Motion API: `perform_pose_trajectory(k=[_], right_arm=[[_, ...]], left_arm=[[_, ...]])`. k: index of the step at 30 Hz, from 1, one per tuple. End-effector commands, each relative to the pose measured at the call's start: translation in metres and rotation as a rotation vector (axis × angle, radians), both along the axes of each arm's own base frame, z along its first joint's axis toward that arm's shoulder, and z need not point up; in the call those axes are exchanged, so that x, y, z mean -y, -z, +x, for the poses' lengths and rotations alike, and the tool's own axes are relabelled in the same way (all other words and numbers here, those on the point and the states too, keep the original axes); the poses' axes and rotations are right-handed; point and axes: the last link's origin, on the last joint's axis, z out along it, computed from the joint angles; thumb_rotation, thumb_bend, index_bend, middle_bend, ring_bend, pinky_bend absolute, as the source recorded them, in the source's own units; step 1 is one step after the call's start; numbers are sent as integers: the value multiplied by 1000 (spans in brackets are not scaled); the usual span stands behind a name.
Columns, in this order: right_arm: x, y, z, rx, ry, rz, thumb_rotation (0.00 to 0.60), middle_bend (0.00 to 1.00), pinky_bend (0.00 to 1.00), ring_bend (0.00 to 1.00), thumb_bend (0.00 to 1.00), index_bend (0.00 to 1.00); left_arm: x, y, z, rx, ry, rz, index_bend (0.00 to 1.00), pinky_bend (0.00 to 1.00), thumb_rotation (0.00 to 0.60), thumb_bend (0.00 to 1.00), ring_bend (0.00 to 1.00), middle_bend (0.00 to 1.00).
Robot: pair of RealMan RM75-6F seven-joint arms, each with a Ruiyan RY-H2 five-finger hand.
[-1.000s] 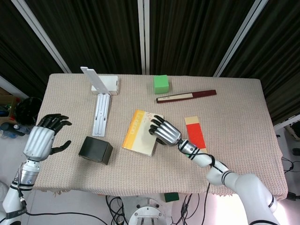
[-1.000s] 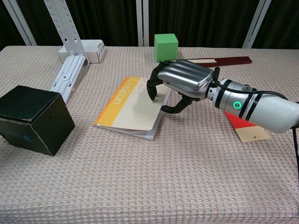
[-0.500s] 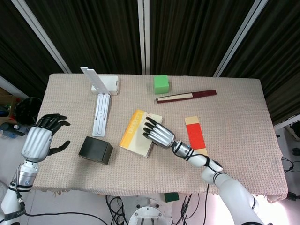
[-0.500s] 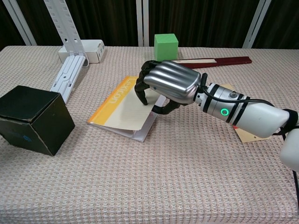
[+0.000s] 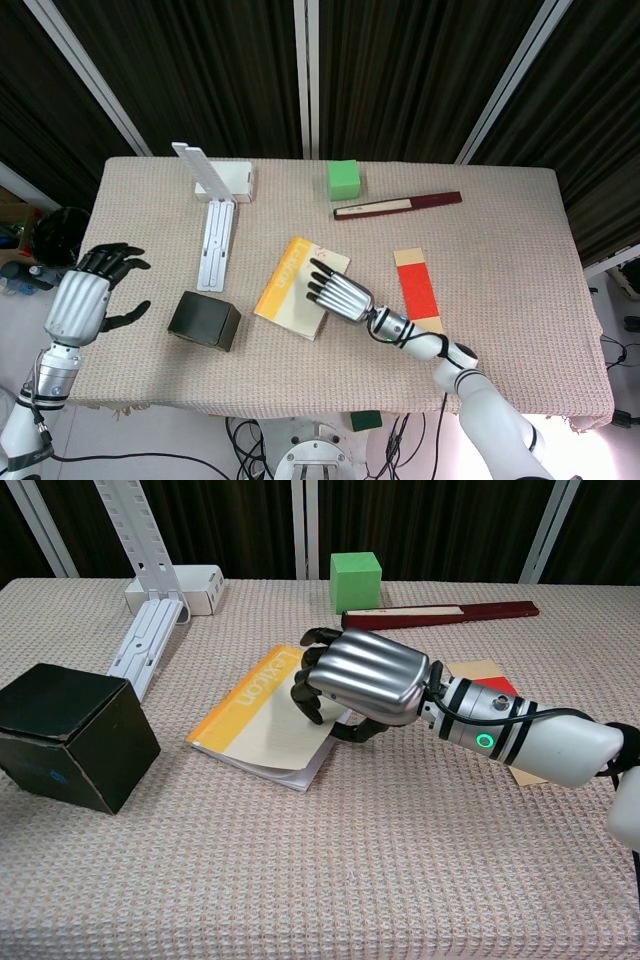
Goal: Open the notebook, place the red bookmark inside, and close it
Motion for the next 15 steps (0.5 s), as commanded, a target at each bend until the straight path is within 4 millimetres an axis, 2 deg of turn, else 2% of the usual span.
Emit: perform_pose_trajectory(k=[1,7,15], right_arm=[[0,-4,-5,-1,-3,-2,600,483,170,326,536,772],[-3,-24,-22,14,-34,-3,600,492,176,326,539,786],[-12,-74,-60,6,-117,-36,600,496,178,328,539,788]], left_arm=[[0,0,0,2,2,0,368,208,600,156,192,265],[-2,0,4,2,13,3,368,207,600,156,192,266],[-4,0,16,-5,40,4,368,207,600,156,192,266]])
